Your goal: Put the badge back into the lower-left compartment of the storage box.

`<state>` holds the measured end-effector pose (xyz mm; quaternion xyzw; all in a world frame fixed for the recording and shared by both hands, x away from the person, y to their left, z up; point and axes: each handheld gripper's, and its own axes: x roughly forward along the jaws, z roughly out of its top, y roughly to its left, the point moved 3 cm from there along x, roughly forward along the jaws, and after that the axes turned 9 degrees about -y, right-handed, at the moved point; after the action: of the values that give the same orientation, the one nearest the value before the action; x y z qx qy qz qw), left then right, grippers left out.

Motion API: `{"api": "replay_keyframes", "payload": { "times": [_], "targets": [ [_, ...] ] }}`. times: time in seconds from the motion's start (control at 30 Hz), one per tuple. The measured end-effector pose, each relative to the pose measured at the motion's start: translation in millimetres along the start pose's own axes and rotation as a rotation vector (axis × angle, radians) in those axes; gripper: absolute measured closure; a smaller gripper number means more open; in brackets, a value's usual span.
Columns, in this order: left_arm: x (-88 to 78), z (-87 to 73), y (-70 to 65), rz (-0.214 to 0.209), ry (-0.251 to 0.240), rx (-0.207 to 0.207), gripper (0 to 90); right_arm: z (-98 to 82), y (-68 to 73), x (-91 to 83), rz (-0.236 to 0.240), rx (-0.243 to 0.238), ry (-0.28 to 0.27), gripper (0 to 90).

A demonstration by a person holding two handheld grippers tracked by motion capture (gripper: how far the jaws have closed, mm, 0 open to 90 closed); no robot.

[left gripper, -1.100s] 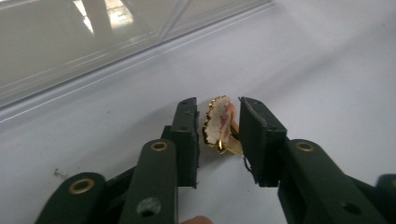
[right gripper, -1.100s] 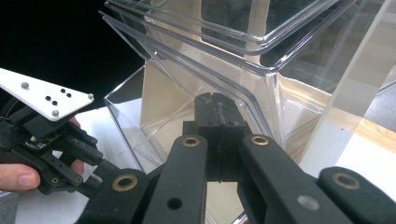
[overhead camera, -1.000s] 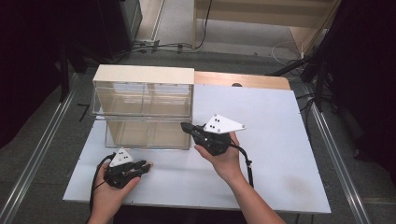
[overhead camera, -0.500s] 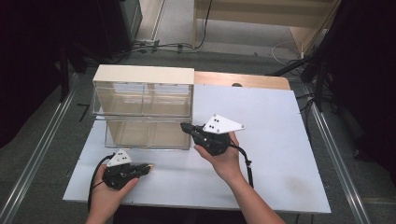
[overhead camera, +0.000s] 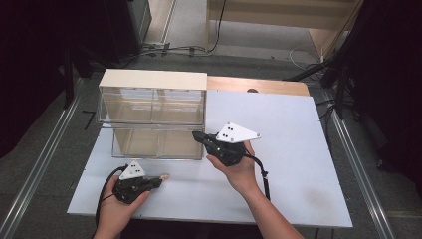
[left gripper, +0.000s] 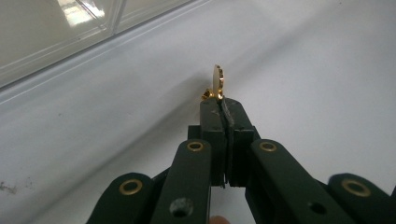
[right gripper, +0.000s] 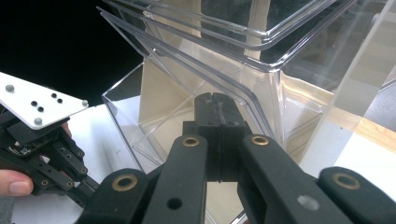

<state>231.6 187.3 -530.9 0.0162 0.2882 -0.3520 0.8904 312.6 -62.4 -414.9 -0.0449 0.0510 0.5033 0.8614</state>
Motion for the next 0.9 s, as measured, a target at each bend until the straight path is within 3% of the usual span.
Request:
{"api": "replay_keyframes", "payload": {
  "times": [0.9],
  "targets": [
    [-27.5,19.6,2.1,-0.011,-0.117,-0.006,89.4,-0.5,0.1,1.1,0.0,0.0,0.001,88.1]
  ]
}}
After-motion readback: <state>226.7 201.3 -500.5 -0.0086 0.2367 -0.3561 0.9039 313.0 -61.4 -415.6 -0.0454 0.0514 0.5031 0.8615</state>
